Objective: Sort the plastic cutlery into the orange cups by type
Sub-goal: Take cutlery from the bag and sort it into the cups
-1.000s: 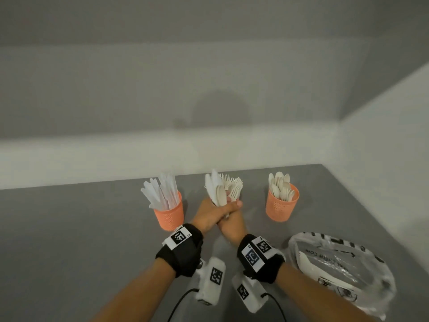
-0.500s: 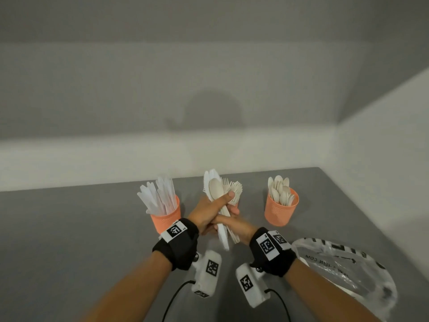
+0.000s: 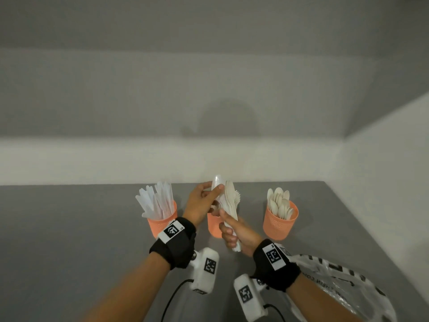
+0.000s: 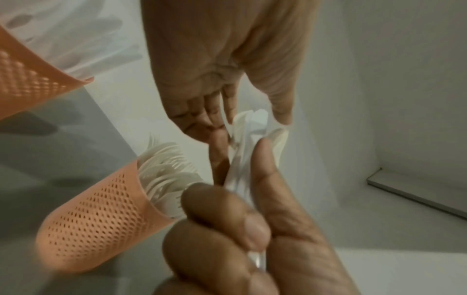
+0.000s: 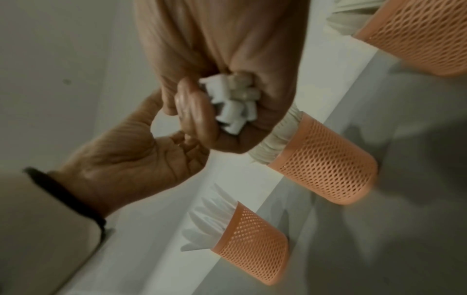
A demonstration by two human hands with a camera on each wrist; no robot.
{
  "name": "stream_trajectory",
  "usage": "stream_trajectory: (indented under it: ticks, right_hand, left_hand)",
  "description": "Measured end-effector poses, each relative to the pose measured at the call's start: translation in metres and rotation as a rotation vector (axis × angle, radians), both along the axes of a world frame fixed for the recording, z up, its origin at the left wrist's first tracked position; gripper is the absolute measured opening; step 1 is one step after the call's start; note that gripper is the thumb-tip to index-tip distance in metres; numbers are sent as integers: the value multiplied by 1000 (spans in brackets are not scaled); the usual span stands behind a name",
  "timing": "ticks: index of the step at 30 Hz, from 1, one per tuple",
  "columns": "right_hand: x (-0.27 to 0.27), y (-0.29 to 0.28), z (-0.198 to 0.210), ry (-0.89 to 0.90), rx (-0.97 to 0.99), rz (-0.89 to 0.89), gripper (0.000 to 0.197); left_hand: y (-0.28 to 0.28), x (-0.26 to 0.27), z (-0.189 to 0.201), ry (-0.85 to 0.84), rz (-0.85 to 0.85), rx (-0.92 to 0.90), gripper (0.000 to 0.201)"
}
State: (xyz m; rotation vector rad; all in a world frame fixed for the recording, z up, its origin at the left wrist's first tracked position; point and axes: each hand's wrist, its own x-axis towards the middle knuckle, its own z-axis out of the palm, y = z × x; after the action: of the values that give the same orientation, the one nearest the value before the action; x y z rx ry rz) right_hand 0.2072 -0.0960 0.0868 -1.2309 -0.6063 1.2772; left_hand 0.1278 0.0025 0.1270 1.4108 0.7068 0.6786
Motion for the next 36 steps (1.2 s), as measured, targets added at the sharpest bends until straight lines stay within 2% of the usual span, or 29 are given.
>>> stream_trajectory:
  ticks: [5,8,12,15,18,21,25,28,31,36]
  right_hand:
    - [4,-8,-5,-107,-35,-17,29]
    - [7,-11,0,-135,-85,8,43]
    - [14,-11,-2,-63,-83,35,46]
    - [19,-12,-4,-40,-59,-15,48]
    - [21,-12,-8,-84,-30,-128,44]
    - [20,-10,-12,-161,11,-243,36]
    - [17,-6,-14,-241,64,-322,35]
    - [16,-4,-16,-267,65,-345,35]
    - [15,-2,-20,-316,73,-358,31]
    - [10,3,-26,-365,110,-403,23]
  left_hand:
    - [0,7,-4,40,53,32,31]
    - [-2,14,-7,58,74,68,33]
    - [-3,18,-5,92,64,173,32]
    - [0,20,-3,87,83,224,33]
    - [0,22,-5,30,126,189,31]
    - [-4,25,-9,-22,175,76,30]
    - [-16,26,-14,-30,134,-51,27]
    - [-24,26,-21,26,123,18,14]
    - [-25,26,-25,89,186,86,15]
    - [-25,24,-24,210,160,239,19]
